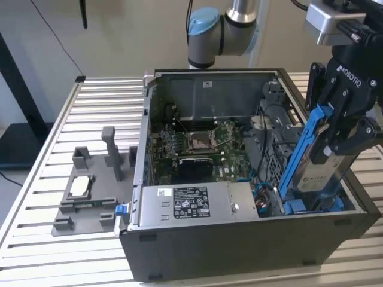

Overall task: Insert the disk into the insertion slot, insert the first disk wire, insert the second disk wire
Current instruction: 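Insert the disk into the insertion slot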

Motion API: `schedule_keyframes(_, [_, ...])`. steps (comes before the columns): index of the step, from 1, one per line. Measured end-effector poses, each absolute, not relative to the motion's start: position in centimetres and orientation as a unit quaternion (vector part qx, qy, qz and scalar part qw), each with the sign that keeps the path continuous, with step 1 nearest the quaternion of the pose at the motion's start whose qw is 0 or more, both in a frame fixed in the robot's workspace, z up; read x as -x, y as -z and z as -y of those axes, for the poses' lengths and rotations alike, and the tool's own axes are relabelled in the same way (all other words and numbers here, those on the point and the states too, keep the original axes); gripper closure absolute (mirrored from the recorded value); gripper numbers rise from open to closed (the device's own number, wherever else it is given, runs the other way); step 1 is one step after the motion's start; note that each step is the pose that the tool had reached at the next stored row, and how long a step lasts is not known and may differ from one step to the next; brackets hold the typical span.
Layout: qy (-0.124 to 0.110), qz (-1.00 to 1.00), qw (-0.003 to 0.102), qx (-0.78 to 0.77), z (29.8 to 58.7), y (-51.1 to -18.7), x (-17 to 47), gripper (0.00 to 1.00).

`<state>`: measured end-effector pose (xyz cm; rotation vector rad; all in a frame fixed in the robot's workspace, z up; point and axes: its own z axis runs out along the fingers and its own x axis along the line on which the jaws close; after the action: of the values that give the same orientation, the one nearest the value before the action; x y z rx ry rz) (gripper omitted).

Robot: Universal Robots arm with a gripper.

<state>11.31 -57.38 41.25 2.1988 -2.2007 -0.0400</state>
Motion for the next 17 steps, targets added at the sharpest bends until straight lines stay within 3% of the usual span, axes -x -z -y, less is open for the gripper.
schedule_keyframes(17, [0.013, 0.707, 0.015, -0.707, 57.2, -38.2, -11.3, 0.67])
